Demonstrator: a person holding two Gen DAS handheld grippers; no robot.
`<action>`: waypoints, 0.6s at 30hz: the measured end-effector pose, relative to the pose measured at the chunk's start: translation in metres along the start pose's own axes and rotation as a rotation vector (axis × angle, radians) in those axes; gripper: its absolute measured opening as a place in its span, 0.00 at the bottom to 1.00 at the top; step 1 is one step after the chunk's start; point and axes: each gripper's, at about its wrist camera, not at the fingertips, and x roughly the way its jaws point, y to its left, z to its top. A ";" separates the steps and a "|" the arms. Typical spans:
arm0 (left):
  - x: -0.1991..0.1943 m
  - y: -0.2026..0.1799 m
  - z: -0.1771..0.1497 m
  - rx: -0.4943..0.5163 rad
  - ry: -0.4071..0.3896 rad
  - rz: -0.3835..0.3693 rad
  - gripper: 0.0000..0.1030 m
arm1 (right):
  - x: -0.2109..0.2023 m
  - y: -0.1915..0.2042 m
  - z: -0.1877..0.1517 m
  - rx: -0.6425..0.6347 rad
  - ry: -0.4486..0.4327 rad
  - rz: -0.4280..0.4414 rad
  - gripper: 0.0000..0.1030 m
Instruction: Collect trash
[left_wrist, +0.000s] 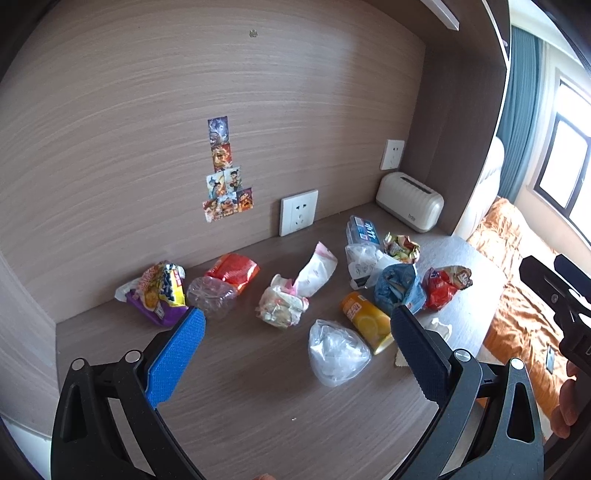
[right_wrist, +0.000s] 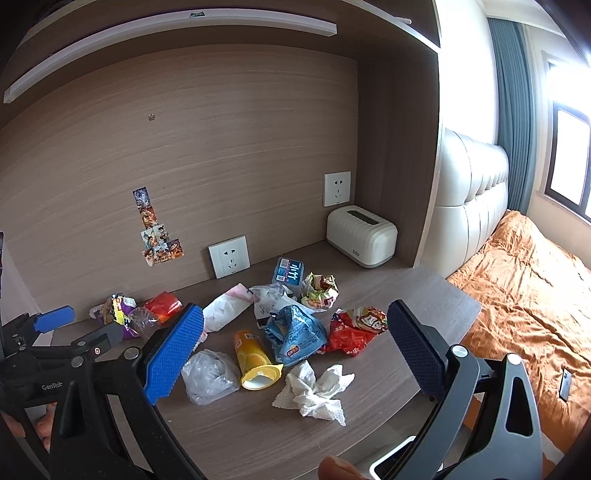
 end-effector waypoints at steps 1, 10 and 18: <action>0.001 -0.001 0.000 0.001 0.003 0.001 0.95 | 0.001 -0.001 0.000 0.002 0.003 0.000 0.96; 0.010 -0.009 0.002 0.011 0.019 -0.005 0.95 | 0.004 -0.010 0.001 0.025 0.006 0.020 0.96; 0.029 -0.021 -0.004 0.065 0.025 0.019 0.95 | 0.014 -0.015 -0.006 -0.033 -0.014 -0.001 0.96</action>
